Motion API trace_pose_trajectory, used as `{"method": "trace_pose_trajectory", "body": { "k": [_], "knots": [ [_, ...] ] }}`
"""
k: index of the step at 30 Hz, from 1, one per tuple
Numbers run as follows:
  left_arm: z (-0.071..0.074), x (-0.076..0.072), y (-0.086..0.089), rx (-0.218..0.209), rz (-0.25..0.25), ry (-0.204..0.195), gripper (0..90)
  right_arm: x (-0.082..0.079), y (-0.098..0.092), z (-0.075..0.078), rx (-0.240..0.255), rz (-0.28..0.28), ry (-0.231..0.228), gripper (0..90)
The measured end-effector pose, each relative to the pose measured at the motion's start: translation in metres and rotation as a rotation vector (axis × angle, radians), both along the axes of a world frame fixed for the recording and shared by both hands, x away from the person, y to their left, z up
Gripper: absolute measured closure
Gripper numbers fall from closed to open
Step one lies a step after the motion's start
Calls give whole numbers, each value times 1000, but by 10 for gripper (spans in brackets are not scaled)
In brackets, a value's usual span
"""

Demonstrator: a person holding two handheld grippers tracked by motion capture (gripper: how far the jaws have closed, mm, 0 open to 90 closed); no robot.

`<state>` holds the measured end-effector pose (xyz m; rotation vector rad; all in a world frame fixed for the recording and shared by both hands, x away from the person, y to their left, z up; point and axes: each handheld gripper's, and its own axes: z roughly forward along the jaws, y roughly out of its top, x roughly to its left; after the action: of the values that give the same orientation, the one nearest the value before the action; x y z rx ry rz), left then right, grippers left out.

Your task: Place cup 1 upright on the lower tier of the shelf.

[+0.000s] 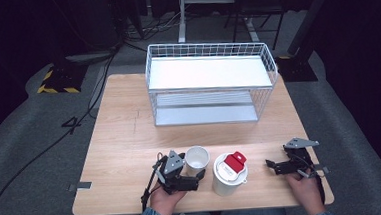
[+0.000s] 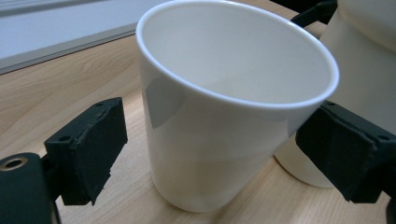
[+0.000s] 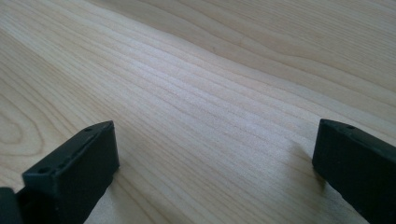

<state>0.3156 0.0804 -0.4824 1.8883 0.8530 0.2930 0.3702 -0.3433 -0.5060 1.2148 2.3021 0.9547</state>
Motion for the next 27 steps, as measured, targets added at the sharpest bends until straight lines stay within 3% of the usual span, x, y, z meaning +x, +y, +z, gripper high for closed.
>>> {"method": "trace_pose_trajectory", "body": {
  "k": [10, 27],
  "knots": [
    [-7, 8, -11, 59, -20, -7, 104, 0, 0, 0, 0, 0, 0, 4],
    [-9, 7, -13, 89, -35, -32, 211, 0, 0, 0, -2, 1, -2, 4]
  ]
}}
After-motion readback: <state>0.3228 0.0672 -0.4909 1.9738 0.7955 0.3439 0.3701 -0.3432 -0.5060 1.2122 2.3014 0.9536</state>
